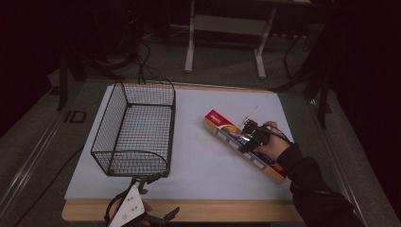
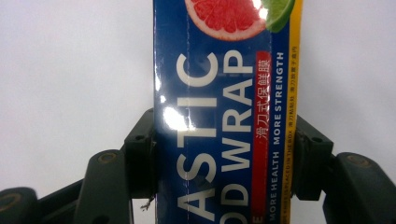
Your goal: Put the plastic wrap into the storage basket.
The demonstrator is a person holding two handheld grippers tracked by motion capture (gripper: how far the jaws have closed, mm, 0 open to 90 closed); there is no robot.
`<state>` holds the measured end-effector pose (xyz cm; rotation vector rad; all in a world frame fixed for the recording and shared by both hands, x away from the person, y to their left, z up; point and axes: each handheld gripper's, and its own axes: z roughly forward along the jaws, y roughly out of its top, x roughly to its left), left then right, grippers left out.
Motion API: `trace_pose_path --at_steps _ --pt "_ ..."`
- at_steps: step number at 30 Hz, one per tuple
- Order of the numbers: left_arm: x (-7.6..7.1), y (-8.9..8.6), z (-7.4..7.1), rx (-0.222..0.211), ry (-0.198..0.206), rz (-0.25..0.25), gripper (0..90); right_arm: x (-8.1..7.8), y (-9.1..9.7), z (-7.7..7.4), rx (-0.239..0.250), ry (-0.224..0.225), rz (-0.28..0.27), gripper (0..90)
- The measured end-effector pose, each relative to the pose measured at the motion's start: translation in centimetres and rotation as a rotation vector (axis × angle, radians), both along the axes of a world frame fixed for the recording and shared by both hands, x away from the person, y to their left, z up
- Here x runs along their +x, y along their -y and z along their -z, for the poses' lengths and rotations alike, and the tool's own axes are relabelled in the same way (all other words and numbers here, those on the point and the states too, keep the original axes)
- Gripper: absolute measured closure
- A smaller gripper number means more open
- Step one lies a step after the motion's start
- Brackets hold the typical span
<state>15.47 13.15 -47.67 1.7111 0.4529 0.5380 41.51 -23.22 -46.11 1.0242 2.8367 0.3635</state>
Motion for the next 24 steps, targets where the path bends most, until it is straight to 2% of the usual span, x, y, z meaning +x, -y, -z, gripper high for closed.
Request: trace_pose_path --at_steps 1,2,4,5,8,9,11,13,14,19,22,24 --pt "0.0 0.0 0.0 0.0 0.0 0.0 1.3 0.3 0.6 -0.9 0.036 0.019 0.038 40.0" --pt "0.0 0.0 0.0 0.0 0.0 0.001 1.3 0.3 0.6 -0.9 0.036 0.019 0.038 40.0" --pt "0.0 0.0 0.0 0.002 0.001 0.001 1.2 0.5 1.2 -2.2 0.084 0.038 0.092 40.0" --pt "0.0 0.0 0.0 0.005 0.001 0.0 1.2 0.5 1.2 -2.2 0.084 0.038 0.092 40.0" --pt "0.0 0.1 0.0 0.004 0.001 0.0 1.2 0.6 1.4 -4.3 0.125 0.103 0.126 40.1" --pt "0.0 0.1 0.0 0.007 0.002 0.001 1.2 0.6 1.4 -4.3 0.125 0.103 0.126 40.1" --pt "0.0 0.1 0.0 0.006 0.003 -0.001 1.2 0.5 1.0 -5.7 0.154 0.137 0.14 40.1" --pt "0.0 0.1 0.0 0.004 0.003 -0.001 1.2 0.4 0.8 -6.1 0.162 0.146 0.143 40.1" --pt "0.0 0.1 0.0 0.004 0.003 -0.003 1.2 0.3 0.3 -6.9 0.175 0.159 0.143 40.1" --pt "0.0 0.1 0.0 0.007 0.006 -0.003 1.2 0.0 -1.2 -8.3 0.195 0.186 0.134 40.1" --pt "0.0 0.1 0.0 0.005 0.005 -0.002 1.2 -0.1 -2.3 -9.3 0.232 0.203 0.133 40.1" --pt "0.0 0.1 0.0 0.007 0.005 -0.001 1.2 -0.1 -2.8 -9.6 0.241 0.21 0.131 40.1"
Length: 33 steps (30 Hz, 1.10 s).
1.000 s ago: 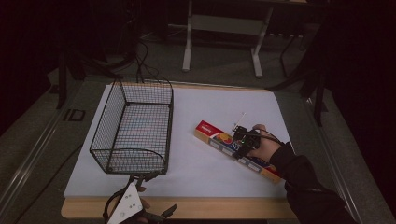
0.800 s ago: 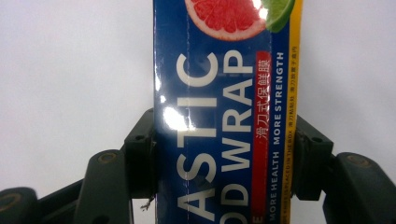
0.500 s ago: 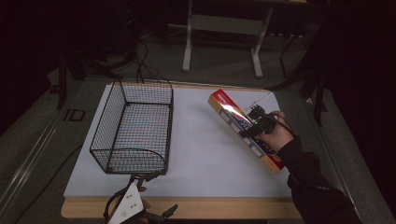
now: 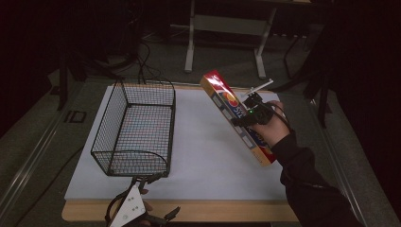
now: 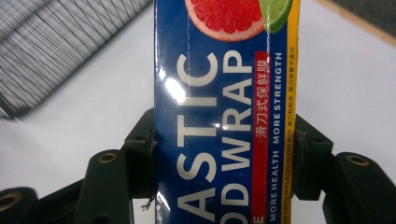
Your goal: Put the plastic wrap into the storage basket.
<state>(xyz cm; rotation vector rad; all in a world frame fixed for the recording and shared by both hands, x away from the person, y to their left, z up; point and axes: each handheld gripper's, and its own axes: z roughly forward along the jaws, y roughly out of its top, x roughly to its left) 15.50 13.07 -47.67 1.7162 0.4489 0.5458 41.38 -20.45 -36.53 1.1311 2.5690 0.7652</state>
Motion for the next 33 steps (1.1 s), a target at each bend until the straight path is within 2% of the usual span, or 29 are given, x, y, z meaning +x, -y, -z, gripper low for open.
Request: trace_pose_path --at_steps 3,14,17,19,21,24,28,31,32,33 --pt "0.0 0.0 0.0 -0.005 -0.002 -0.001 1.2 -0.2 -2.0 -1.3 0.041 0.039 0.0 40.1" --pt "0.0 -0.1 0.0 -0.009 -0.004 0.007 1.2 -0.5 -7.3 -4.0 0.119 0.076 -0.005 40.1" --pt "-0.1 -0.1 0.0 -0.009 -0.004 0.007 1.2 -0.6 -8.7 -4.6 0.13 0.099 -0.006 40.0" --pt "-0.1 -0.1 0.0 -0.008 -0.003 0.007 1.2 -0.6 -9.1 -4.7 0.137 0.1 -0.009 40.0" --pt "-0.1 -0.2 0.0 -0.007 -0.003 0.008 1.2 -0.3 -10.4 -5.1 0.167 0.087 -0.013 39.9" --pt "-0.1 -0.2 0.0 -0.006 -0.004 0.007 1.2 -0.2 -11.8 -5.5 0.167 0.098 -0.007 39.8" --pt "-0.2 -0.2 0.0 -0.004 0.003 -0.008 1.2 0.0 -13.6 -6.3 0.22 0.102 0.017 39.9" --pt "-0.2 -0.3 0.0 -0.007 -0.001 -0.017 1.2 -0.2 -14.6 -6.6 0.224 0.119 0.021 39.9" --pt "-0.2 -0.4 0.0 -0.01 -0.002 -0.018 1.2 -0.4 -15.9 -6.9 0.225 0.135 0.02 39.9" --pt "-0.2 -0.4 0.0 -0.01 -0.002 -0.018 1.2 -0.4 -15.9 -6.9 0.225 0.135 0.02 39.9"
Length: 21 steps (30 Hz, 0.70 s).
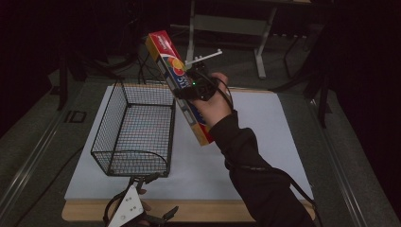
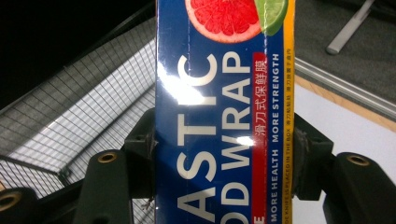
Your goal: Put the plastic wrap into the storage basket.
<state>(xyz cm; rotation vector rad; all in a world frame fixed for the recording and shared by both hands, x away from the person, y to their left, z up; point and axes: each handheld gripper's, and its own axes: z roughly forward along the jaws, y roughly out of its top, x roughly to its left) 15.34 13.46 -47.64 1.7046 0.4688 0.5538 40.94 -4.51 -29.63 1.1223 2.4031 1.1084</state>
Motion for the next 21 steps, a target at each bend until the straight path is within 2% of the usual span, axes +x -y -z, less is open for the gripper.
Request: trace_pose_path --at_steps 1,2,4,7,8,9,14,17,20,21 --pt "0.0 0.0 0.0 -0.001 0.002 0.0 1.2 -0.2 -1.1 -0.2 -0.008 0.014 -0.014 39.9" --pt "0.0 0.0 0.0 -0.001 0.002 0.0 1.2 -0.2 -1.1 -0.2 -0.008 0.014 -0.014 39.9" --pt "-0.1 0.0 0.0 -0.001 0.005 0.003 1.2 -0.5 -2.4 -0.3 -0.009 0.023 -0.022 39.8" --pt "-0.3 0.0 -0.1 0.004 0.009 0.01 1.2 -0.7 -4.0 -0.7 0.023 0.029 -0.035 39.9" --pt "-0.3 0.0 -0.1 0.004 0.009 0.01 1.2 -0.7 -4.0 -0.7 0.023 0.029 -0.035 39.9" --pt "-0.3 0.0 0.0 -0.003 0.007 0.014 1.2 -0.7 -4.8 -0.9 0.027 0.038 -0.041 39.9" --pt "-0.4 0.0 -0.1 -0.008 0.008 0.015 1.2 -0.5 -6.3 -1.0 0.063 0.026 -0.041 39.9" --pt "-0.5 -0.1 -0.1 -0.012 0.012 0.02 1.2 -0.3 -7.7 -0.5 0.087 0.032 -0.036 40.0" --pt "-0.5 -0.1 -0.1 -0.014 0.009 0.02 1.2 -0.1 -8.4 -0.1 0.106 0.027 -0.028 39.9" --pt "-0.5 -0.1 -0.1 -0.016 0.009 0.022 1.2 0.1 -9.2 0.4 0.133 0.034 -0.017 39.9"
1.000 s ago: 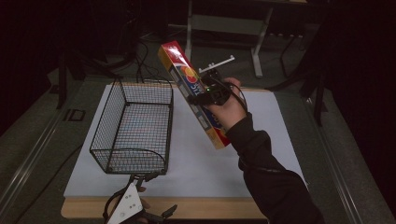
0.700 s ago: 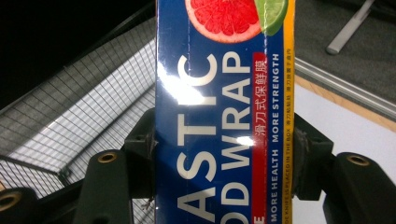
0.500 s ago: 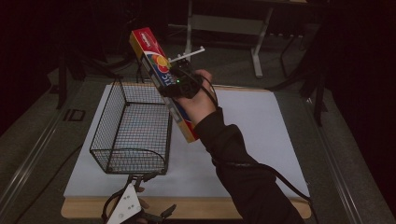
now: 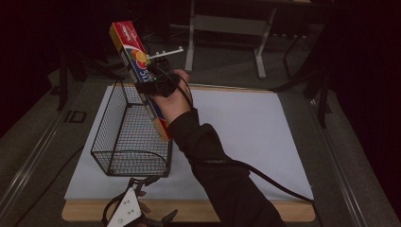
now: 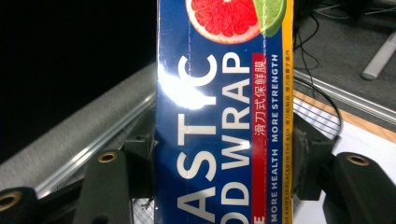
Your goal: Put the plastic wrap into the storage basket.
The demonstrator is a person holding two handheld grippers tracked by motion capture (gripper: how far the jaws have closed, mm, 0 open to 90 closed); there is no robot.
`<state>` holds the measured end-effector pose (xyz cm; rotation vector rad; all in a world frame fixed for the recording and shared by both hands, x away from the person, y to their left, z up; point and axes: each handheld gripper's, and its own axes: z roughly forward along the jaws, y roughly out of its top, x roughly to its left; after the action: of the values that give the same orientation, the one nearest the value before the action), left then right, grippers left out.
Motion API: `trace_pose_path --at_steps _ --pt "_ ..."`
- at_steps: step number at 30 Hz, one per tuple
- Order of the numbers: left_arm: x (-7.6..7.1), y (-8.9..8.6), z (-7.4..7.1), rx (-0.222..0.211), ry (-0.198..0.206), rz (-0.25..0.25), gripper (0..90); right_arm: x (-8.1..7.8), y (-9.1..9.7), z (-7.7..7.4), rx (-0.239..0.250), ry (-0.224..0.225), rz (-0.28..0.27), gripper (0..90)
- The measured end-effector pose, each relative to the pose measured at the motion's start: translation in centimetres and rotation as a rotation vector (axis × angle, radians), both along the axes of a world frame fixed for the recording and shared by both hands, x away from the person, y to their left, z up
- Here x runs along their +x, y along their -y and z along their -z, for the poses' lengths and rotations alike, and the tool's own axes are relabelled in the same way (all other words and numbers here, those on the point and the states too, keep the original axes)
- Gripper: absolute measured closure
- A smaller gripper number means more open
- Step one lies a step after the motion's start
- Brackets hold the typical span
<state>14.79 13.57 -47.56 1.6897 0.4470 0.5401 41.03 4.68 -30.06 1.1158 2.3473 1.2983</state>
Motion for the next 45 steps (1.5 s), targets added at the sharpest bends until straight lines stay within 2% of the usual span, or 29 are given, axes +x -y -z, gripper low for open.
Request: trace_pose_path --at_steps 1,3,5,7,9,10,12,13,18,20,22,26,31,34,35,37,41,43,45 --pt "0.0 0.0 0.0 0.0 0.0 0.0 1.2 0.0 0.0 0.0 0.0 0.0 0.0 39.9" --pt "0.0 0.0 0.0 -0.001 0.001 0.004 1.2 0.1 -0.8 0.6 -0.002 0.037 0.02 39.9" --pt "-0.1 0.0 0.0 0.004 0.003 0.006 1.2 0.3 -1.0 0.9 0.004 0.035 0.024 39.9" --pt "-0.1 -0.1 0.0 0.004 0.003 0.007 1.2 0.8 -1.5 1.9 0.031 0.01 0.025 39.9" --pt "-0.1 0.0 0.0 0.001 -0.002 0.005 1.2 1.0 -1.8 2.4 0.025 0.0 0.028 40.0" --pt "-0.1 0.0 0.0 -0.007 -0.006 0.01 1.2 1.3 -2.2 3.2 0.02 -0.02 0.034 40.0" --pt "-0.1 -0.1 0.0 -0.004 -0.003 0.014 1.2 1.4 -2.4 3.5 0.018 -0.031 0.04 40.0" --pt "-0.1 -0.1 0.0 -0.002 -0.001 0.013 1.2 1.5 -2.7 4.2 0.033 -0.046 0.04 39.9" --pt "-0.1 -0.1 0.0 0.002 -0.001 0.015 1.2 1.1 -3.4 5.7 0.04 -0.06 0.031 39.9" --pt "-0.2 0.0 0.0 -0.004 -0.004 0.026 1.2 0.8 -4.0 6.9 0.008 -0.07 0.027 39.9" --pt "-0.2 0.0 0.0 0.004 0.0 0.026 1.2 0.7 -4.1 7.6 0.008 -0.094 0.02 39.9" --pt "-0.2 0.0 0.0 0.004 -0.001 0.028 1.2 0.5 -4.5 8.8 -0.033 -0.091 0.034 39.9" --pt "-0.2 0.0 0.0 0.003 -0.002 0.029 1.2 0.7 -4.5 10.4 -0.031 -0.17 0.051 39.9" --pt "-0.2 0.1 0.0 0.005 -0.002 0.03 1.2 0.4 -4.8 11.1 -0.088 -0.148 0.058 39.9" --pt "-0.2 0.1 0.0 0.004 -0.001 0.029 1.2 0.4 -4.9 11.4 -0.105 -0.157 0.062 39.8" --pt "-0.2 0.0 0.0 0.003 -0.002 0.031 1.2 0.6 -4.7 11.9 -0.091 -0.194 0.065 39.8" --pt "-0.2 0.1 0.0 0.004 -0.001 0.031 1.2 0.7 -4.4 12.4 -0.075 -0.223 0.072 39.7" --pt "-0.2 0.1 0.0 0.005 -0.003 0.032 1.2 0.8 -4.5 12.7 -0.095 -0.233 0.074 39.7" --pt "-0.2 0.1 0.0 0.005 -0.002 0.033 1.2 1.1 -4.5 13.3 -0.113 -0.269 0.075 39.6"
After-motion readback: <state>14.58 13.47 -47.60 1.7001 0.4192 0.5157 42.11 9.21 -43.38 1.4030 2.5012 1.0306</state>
